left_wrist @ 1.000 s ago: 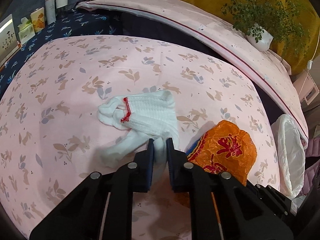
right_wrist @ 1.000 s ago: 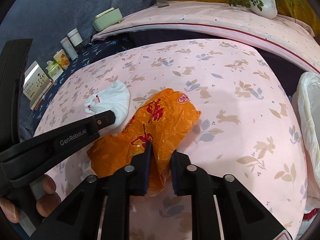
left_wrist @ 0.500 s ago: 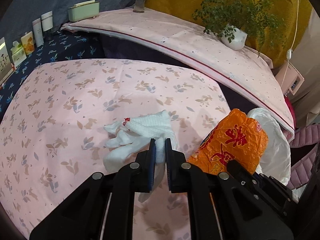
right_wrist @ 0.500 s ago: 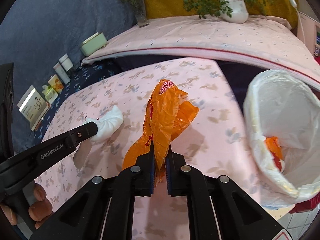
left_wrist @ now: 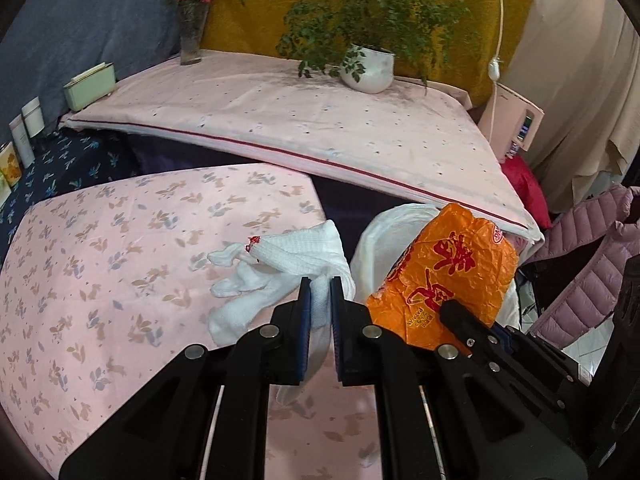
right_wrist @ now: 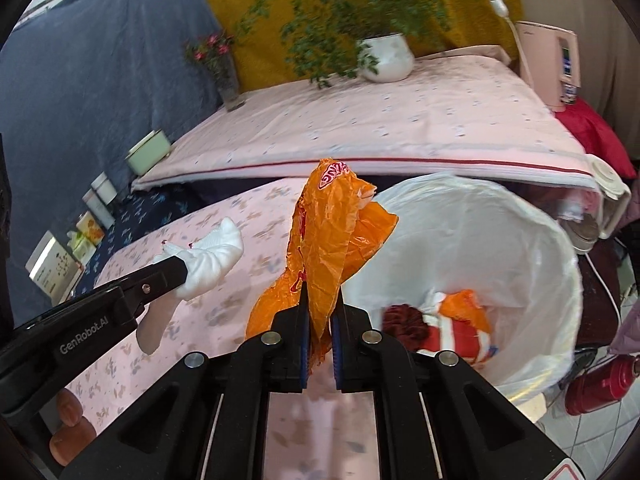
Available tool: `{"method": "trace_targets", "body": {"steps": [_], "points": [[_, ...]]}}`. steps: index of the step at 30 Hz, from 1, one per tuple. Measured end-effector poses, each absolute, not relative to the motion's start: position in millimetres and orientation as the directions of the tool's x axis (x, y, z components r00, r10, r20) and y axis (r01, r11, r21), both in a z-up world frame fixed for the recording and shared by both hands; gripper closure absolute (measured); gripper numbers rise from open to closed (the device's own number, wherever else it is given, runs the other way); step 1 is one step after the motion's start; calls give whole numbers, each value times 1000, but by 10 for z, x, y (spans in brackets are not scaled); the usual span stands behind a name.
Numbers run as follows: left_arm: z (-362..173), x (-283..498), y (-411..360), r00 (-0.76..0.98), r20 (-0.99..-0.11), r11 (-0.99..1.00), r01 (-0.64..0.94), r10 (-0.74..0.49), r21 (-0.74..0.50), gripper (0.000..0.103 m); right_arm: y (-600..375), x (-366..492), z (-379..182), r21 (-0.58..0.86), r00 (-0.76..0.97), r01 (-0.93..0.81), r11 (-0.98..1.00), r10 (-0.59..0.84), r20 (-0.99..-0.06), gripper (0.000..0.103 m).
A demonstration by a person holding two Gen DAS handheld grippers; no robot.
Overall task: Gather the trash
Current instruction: 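Carry the orange bag and white glove over the bin and open both tools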
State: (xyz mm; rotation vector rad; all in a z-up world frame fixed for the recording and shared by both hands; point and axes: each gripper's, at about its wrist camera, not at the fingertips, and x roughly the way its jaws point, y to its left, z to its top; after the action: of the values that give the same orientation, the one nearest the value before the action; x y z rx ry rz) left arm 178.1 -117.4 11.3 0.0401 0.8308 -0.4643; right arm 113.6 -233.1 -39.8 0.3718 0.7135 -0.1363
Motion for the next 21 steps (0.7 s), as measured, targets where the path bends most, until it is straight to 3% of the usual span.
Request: {"method": "trace_targets", "body": {"steps": [14, 15, 18, 19, 21], "points": [[105, 1591, -2101, 498, -738, 815, 567, -455, -120, 92, -3114, 743, -361, 302, 752, 377, 876, -99, -652, 95], [93, 1593, -2129, 492, -739, 812, 570, -460, -126, 88, -3145, 723, -373, 303, 751, 383, 873, -103, -652, 95], [74, 1612, -2176, 498, -739, 819, 559, -453, -126, 54, -3211, 707, -406, 301, 746, 396, 867, -112, -657, 95], [78, 1604, -2171, 509, -734, 824, 552, -451, -123, 49, -3220, 700, -415, 301, 744, 400, 866, -115, -658, 95], [79, 1606, -2154, 516, -731, 829, 546, -447, -121, 48, -3245, 702, -428, 303, 742, 403, 864, -114, -661, 95]]}}
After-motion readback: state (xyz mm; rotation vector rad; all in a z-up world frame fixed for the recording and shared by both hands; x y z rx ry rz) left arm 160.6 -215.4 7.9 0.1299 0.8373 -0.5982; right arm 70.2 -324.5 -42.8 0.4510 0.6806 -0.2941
